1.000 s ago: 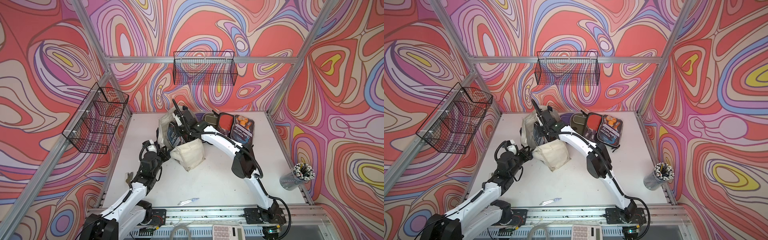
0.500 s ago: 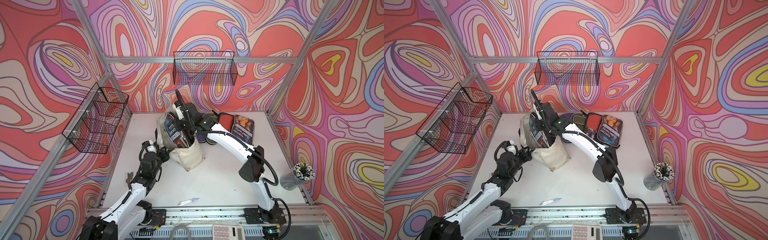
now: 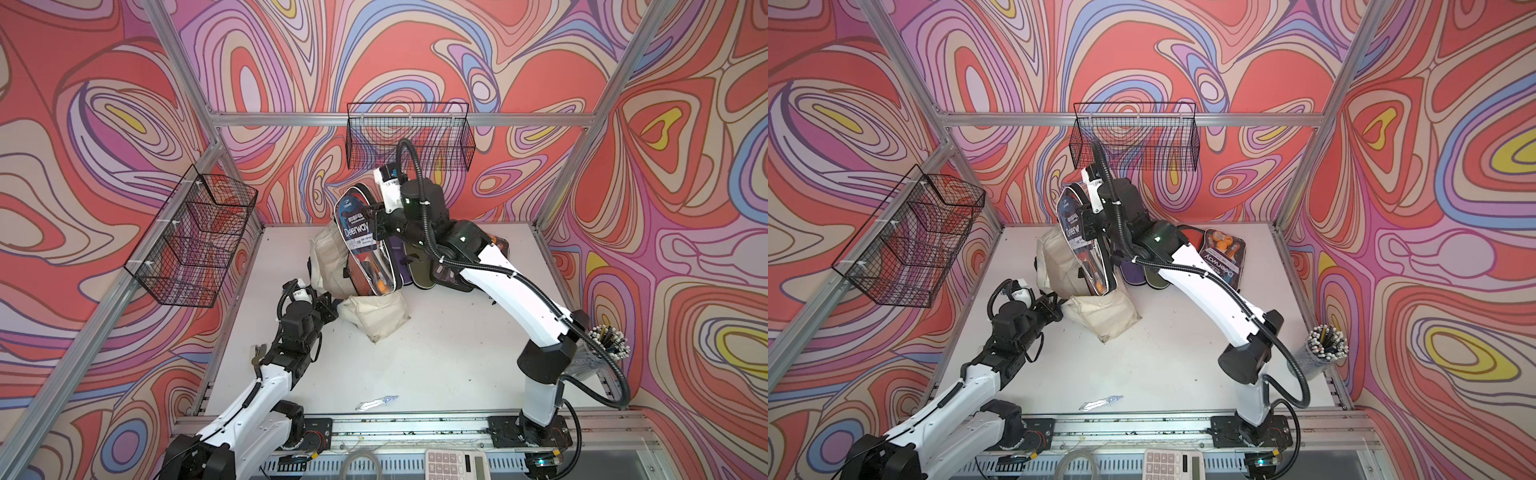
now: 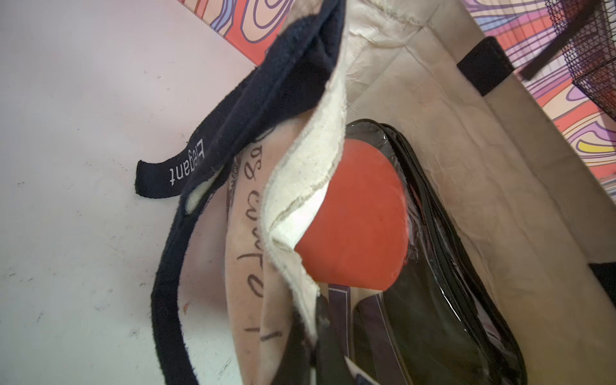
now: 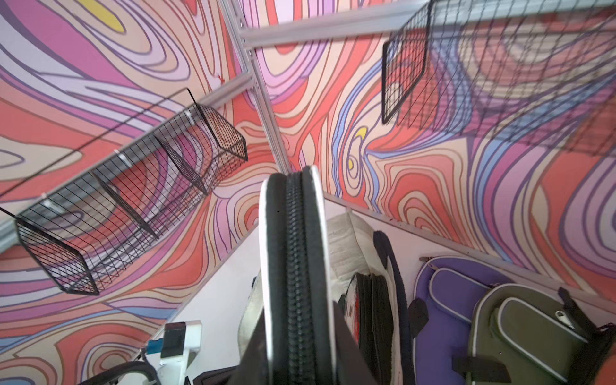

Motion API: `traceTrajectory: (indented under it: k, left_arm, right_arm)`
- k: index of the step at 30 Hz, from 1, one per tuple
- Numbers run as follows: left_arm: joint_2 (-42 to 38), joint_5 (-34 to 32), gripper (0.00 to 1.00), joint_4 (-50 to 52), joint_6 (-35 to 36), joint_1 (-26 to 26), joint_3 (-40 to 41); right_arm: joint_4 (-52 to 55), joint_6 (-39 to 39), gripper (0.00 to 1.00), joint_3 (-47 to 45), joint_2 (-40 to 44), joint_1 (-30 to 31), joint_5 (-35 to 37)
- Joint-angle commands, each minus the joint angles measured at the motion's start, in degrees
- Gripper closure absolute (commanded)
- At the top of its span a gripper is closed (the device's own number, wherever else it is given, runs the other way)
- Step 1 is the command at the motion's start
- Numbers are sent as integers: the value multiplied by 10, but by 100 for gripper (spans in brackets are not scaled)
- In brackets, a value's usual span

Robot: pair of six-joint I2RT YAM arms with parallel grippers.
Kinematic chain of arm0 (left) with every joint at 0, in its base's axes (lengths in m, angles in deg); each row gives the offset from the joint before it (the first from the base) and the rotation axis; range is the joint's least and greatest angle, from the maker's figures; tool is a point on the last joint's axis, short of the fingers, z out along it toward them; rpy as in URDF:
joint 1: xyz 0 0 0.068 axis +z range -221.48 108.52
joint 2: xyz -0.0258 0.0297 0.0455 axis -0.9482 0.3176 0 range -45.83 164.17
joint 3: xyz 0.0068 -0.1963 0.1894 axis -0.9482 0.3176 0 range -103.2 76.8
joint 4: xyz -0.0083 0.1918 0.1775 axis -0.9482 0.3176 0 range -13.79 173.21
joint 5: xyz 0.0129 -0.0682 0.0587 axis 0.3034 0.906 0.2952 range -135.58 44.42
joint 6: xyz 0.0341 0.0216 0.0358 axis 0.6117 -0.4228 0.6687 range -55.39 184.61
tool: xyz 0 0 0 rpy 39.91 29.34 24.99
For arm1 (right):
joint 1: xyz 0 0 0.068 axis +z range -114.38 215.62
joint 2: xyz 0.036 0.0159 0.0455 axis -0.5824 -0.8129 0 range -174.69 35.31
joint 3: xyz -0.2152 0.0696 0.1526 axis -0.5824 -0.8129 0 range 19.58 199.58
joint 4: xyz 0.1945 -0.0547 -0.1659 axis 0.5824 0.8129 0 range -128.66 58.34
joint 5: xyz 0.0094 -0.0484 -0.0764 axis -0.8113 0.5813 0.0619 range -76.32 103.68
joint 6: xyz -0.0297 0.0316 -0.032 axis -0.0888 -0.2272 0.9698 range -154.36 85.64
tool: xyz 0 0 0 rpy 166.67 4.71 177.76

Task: Remove the ping pong set from the canvas bag
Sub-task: Pick up the ping pong set from the canvas bag, then place the ping pong set at the center of the board.

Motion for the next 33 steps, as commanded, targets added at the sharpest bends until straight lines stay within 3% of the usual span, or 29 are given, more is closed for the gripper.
traceTrajectory:
  k: [1, 12, 24, 30, 33]
  left_arm:
    - [4, -16, 100, 29, 10, 9, -15]
    - [-1, -9, 100, 50, 20, 44, -31]
    - [-32, -43, 100, 91, 16, 59, -40]
    - [-59, -73, 100, 128, 20, 64, -57]
    - [-62, -78, 100, 135, 20, 70, -62]
  right_arm:
    - [-41, 9, 100, -19, 55, 4, 27]
    - [-38, 10, 100, -130, 209, 4, 123]
    - [-56, -48, 100, -358, 359, 1, 250]
    - [-83, -96, 100, -479, 412, -20, 254]
    - [-96, -124, 100, -529, 427, -48, 222]
